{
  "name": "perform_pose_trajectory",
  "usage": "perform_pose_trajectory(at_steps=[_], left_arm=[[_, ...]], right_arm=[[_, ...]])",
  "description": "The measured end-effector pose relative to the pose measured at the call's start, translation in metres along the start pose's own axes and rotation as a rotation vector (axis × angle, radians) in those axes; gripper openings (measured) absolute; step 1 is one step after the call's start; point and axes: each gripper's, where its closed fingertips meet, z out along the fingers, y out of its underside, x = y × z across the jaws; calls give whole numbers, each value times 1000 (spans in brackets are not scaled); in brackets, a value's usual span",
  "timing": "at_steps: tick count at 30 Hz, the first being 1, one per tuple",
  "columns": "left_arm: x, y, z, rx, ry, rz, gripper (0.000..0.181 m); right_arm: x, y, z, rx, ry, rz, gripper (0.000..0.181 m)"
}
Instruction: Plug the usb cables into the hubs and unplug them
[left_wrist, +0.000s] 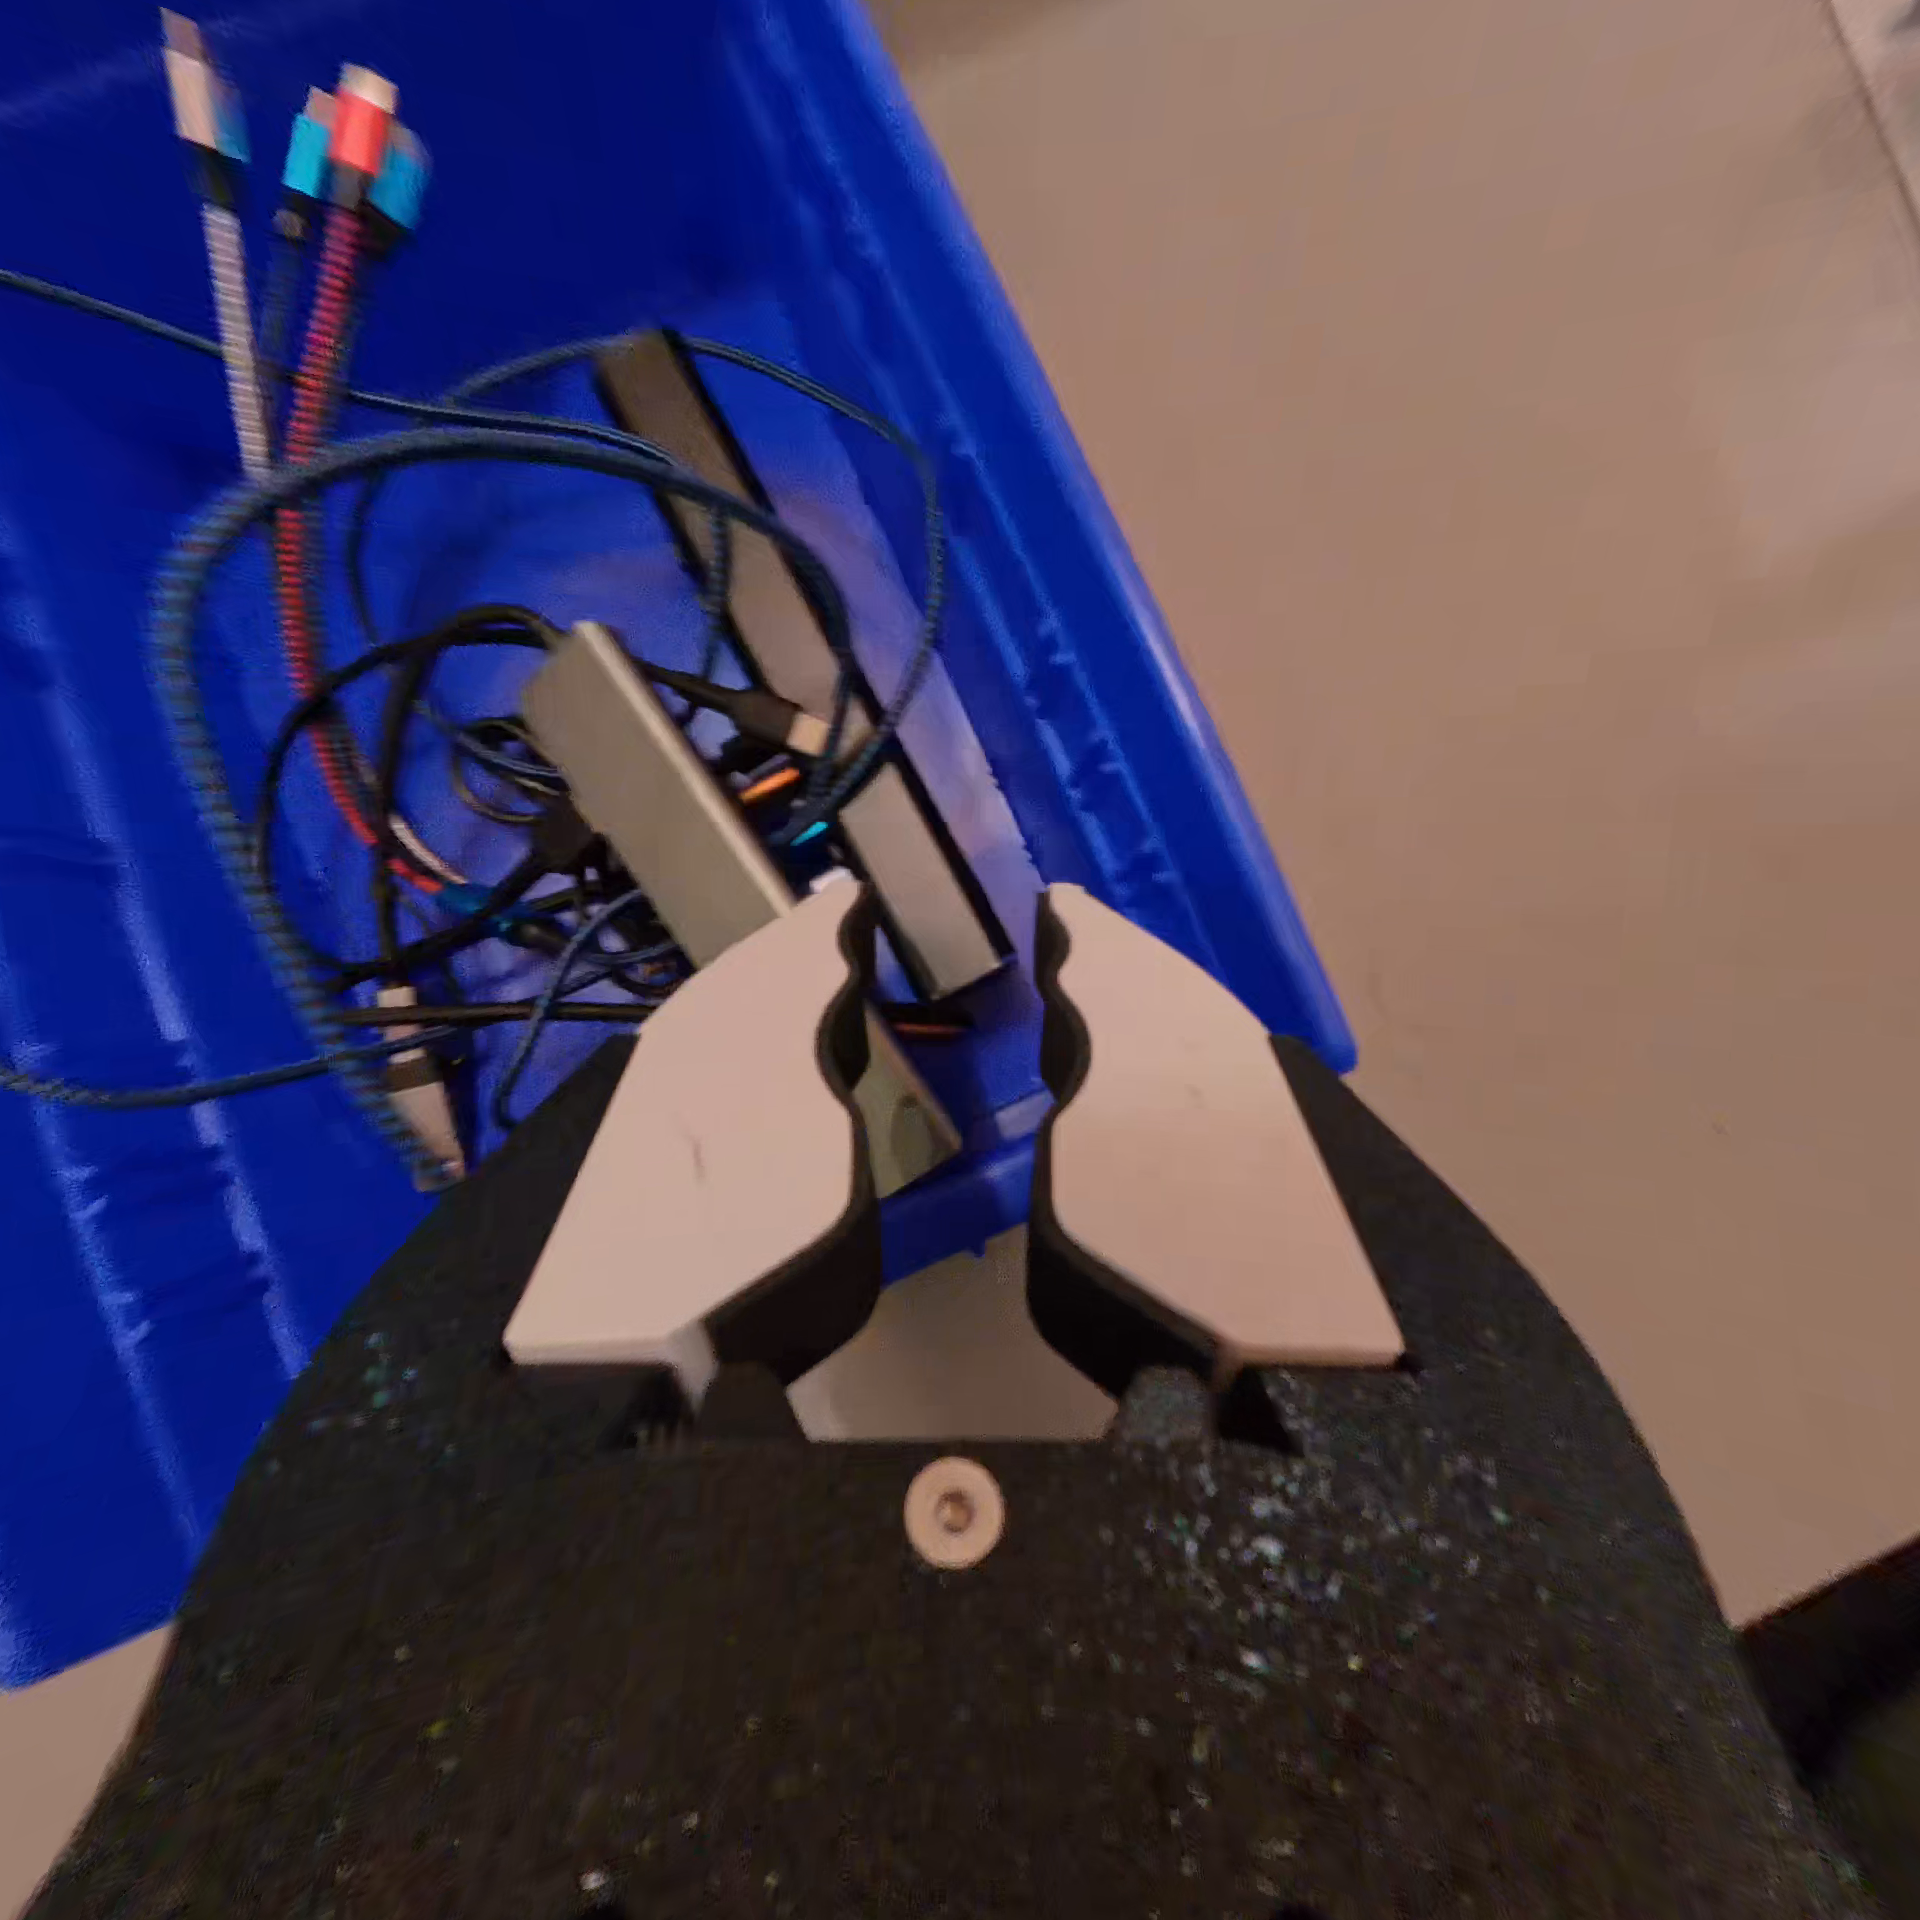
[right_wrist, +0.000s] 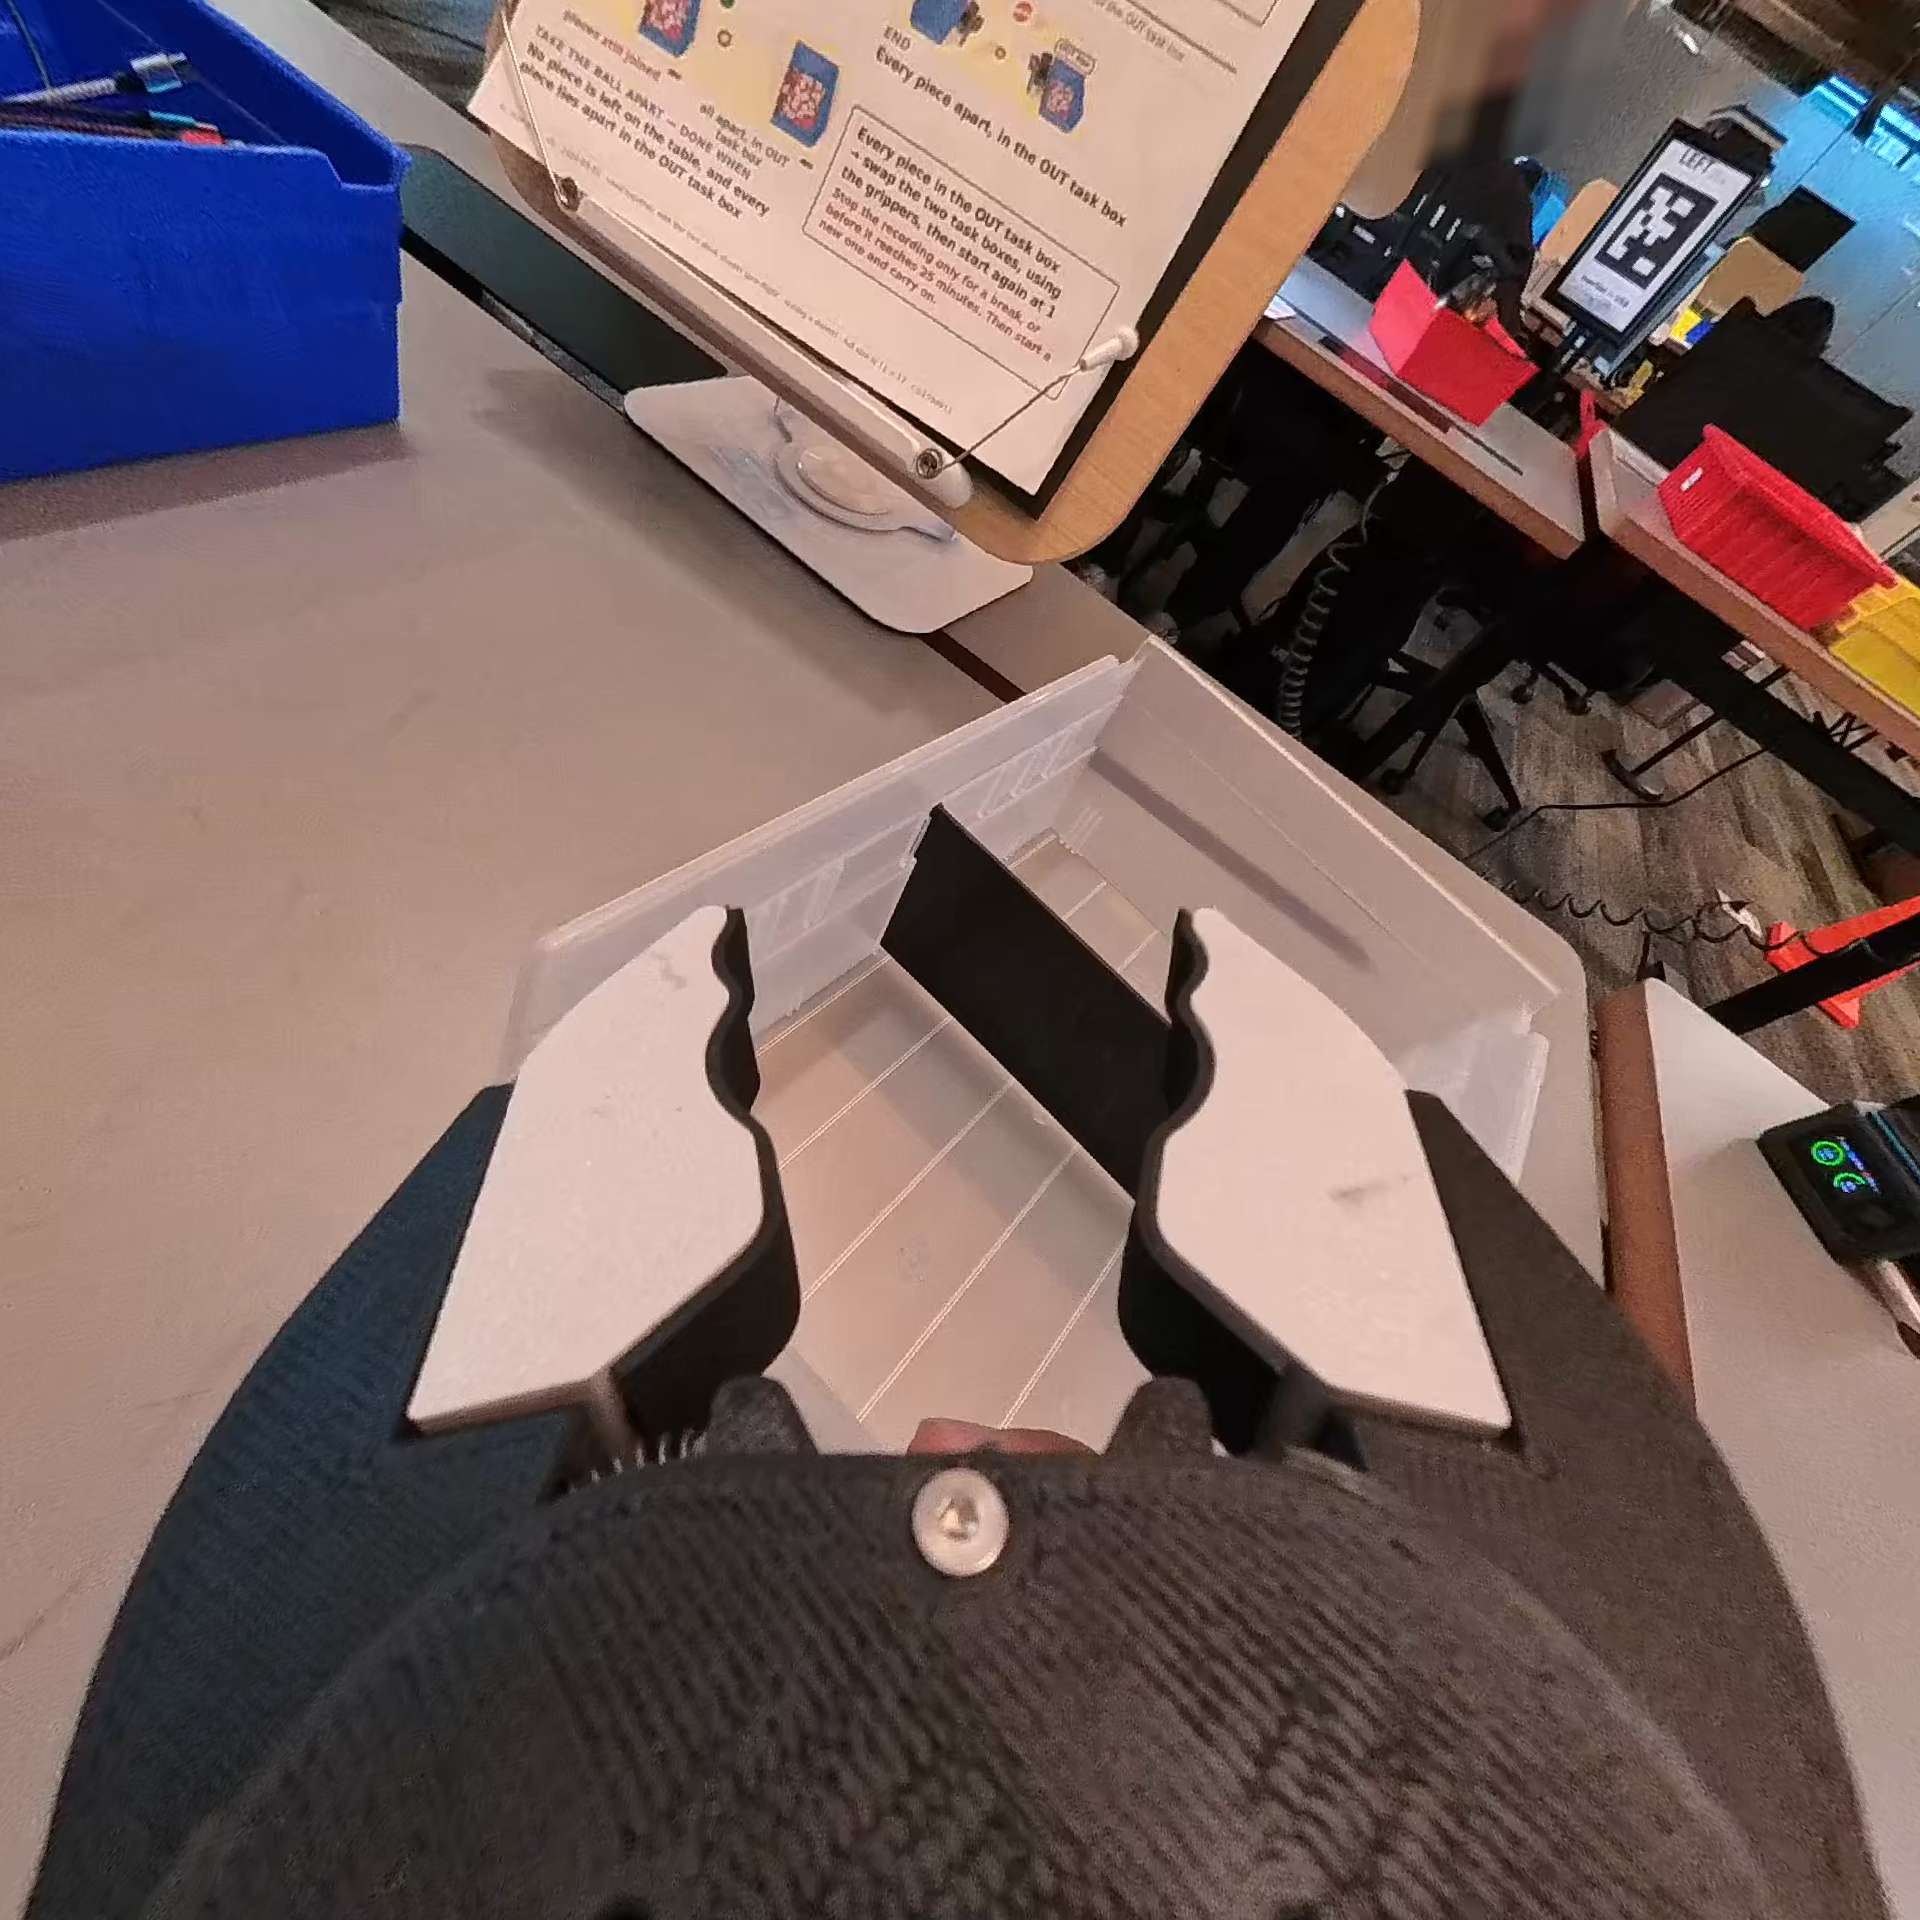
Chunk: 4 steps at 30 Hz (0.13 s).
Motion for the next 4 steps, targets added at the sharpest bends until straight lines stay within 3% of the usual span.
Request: perform_pose_trajectory(at_steps=[1,4], left_arm=[[3,1,4,-36,6,9,31],[-6,5,21,-124,-19,-18,34]], right_arm=[[0,1,1,-7,1,0,77],[-2,2,3,-14,-3,0,77]])
